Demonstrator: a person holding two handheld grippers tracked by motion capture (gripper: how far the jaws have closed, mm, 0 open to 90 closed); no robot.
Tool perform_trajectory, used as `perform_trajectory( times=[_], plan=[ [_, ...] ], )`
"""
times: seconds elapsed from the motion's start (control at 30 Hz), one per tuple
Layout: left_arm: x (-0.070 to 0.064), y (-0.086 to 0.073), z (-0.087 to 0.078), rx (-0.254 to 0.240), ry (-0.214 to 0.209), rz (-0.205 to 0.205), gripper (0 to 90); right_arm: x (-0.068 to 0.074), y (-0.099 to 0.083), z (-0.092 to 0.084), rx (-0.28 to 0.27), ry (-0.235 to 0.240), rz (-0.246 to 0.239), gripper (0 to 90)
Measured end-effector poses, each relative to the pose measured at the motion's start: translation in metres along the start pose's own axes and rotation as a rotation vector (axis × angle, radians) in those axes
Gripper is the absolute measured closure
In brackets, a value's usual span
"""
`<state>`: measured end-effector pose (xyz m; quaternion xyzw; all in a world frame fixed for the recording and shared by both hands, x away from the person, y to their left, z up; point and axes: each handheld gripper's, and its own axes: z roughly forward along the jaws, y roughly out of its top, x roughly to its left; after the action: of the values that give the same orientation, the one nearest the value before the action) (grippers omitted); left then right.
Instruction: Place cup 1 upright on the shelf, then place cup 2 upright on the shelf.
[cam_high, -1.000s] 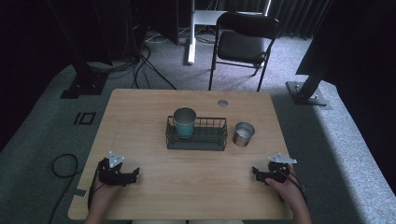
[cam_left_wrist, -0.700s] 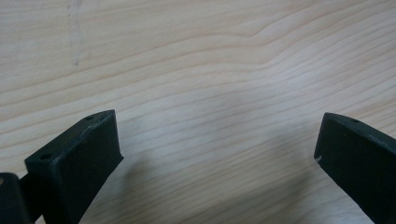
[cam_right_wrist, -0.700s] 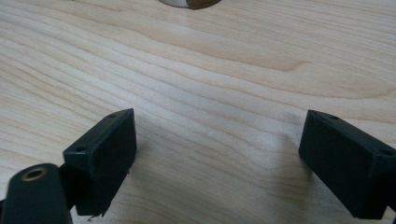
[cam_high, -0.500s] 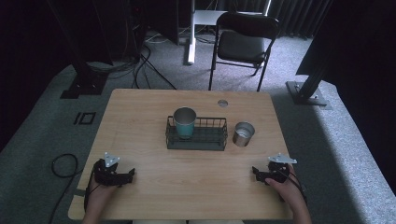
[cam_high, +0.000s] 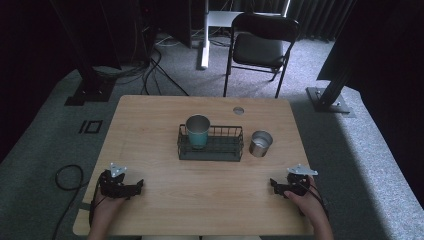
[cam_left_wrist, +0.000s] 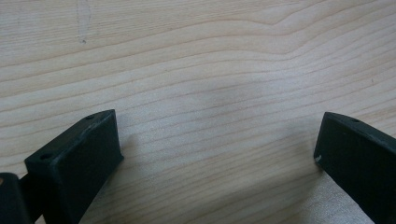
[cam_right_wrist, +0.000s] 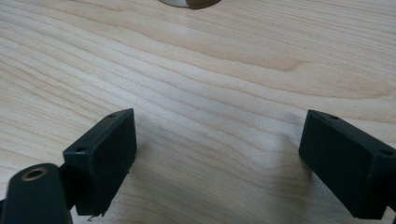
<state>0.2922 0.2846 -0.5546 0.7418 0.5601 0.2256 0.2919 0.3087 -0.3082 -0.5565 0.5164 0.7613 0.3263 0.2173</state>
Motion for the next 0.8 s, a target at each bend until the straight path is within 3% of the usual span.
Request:
perform_trajectory(
  times=[0.8],
  plan=[
    [-0.0016,0.0002,0.0001,0.000,0.004,-0.002,1.1,0.0004,0.0001,0.0000,-0.001,0.009,-0.009,10.9]
  ],
)
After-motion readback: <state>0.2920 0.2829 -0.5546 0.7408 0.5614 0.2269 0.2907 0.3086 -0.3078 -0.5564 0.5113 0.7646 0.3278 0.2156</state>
